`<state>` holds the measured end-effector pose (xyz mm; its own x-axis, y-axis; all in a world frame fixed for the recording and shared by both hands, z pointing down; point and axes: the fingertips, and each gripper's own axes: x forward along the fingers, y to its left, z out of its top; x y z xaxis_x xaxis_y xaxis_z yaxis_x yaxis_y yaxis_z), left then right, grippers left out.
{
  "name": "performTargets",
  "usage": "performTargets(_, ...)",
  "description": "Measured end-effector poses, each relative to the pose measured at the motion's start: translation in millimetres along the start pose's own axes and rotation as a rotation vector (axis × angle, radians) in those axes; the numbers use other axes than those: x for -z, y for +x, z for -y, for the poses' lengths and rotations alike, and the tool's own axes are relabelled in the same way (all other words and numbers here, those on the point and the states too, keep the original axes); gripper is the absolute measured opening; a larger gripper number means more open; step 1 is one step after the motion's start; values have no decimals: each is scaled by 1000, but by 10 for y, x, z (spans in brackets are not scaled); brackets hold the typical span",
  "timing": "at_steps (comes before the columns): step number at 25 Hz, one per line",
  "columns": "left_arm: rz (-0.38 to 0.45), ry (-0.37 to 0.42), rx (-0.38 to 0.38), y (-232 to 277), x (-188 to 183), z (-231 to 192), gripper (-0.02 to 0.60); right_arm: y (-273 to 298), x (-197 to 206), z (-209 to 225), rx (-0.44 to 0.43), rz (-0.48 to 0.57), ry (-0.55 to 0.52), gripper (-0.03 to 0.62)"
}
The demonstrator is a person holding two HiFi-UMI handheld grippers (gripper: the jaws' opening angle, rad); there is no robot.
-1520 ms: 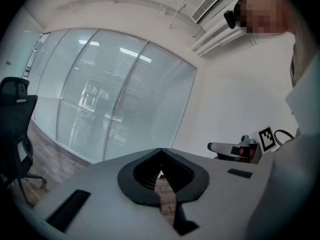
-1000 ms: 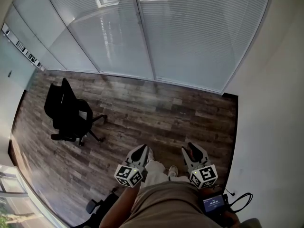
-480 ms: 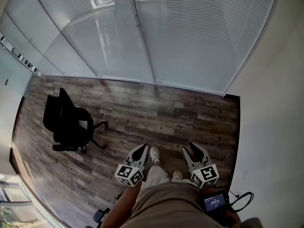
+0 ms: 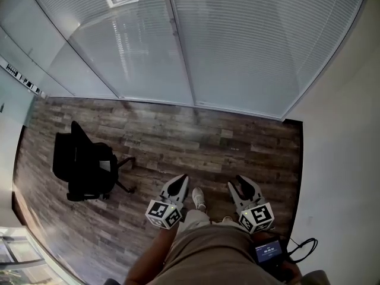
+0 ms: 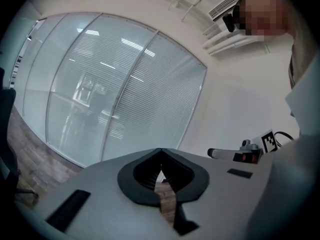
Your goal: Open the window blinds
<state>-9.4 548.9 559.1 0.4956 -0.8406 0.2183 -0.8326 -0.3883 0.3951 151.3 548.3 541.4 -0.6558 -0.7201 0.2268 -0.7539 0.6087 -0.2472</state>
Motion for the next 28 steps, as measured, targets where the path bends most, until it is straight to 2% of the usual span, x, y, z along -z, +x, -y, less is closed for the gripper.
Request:
performTargets(11, 0, -16, 21, 143, -406, -914, 15, 1008, -202, -159, 29, 12, -9, 126)
performTargets(17, 11, -16, 32, 182, -536, -1284, 15, 1337, -182, -227, 37, 2, -8, 126)
performTargets(28, -2, -46, 19, 423, -595, -1667, 15, 1728, -261, -19, 58, -5, -1, 126)
